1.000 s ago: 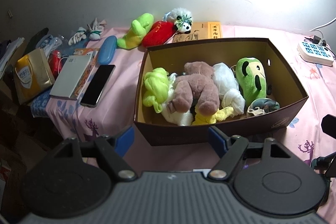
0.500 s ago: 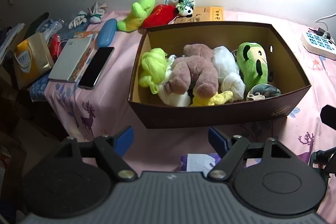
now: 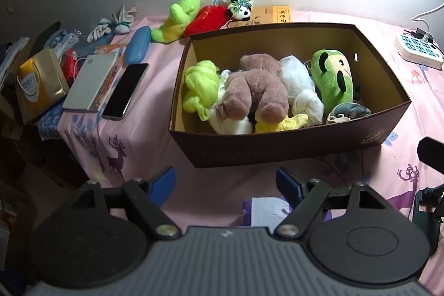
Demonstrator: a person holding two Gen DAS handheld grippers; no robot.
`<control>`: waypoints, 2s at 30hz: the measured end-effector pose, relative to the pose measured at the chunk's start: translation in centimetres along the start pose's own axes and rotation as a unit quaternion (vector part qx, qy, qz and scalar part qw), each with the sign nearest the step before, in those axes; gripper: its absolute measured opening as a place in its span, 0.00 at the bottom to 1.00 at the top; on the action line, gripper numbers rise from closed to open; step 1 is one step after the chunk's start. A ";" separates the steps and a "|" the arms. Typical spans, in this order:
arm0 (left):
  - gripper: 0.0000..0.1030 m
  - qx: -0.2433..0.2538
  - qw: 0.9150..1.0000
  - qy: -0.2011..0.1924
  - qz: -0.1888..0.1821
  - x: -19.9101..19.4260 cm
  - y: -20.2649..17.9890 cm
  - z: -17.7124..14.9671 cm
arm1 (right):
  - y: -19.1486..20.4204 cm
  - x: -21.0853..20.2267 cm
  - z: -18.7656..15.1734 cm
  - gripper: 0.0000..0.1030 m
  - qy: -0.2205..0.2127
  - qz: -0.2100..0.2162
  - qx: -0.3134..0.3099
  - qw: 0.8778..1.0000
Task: Organize soft objects
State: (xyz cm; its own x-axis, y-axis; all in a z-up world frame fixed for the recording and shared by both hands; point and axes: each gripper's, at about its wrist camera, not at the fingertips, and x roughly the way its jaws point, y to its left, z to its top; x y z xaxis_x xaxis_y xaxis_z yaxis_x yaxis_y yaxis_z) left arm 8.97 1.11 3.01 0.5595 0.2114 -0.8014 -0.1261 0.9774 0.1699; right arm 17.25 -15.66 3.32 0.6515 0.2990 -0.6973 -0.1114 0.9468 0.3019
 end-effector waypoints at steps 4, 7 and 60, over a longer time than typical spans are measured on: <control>0.82 0.005 1.000 0.001 0.002 0.1 0.0 -0.2 | 0.1 0.0 -0.1 0.30 0.001 0.000 0.001 1.000; 0.82 0.003 1.000 0.004 0.000 0.2 0.1 -0.2 | 0.2 -0.1 -0.2 0.30 0.000 -0.002 -0.002 1.000; 0.85 -0.013 1.000 -0.016 -0.010 0.3 0.6 0.8 | 0.8 0.8 0.7 0.32 0.002 -0.028 -0.023 0.999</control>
State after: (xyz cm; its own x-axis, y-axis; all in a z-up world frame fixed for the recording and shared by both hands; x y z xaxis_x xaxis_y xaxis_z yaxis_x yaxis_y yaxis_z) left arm 9.71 1.82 3.30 0.5876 0.1933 -0.7858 -0.1360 0.9808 0.1396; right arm 18.21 -14.73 3.49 0.6544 0.2463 -0.7149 -0.1104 0.9664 0.2319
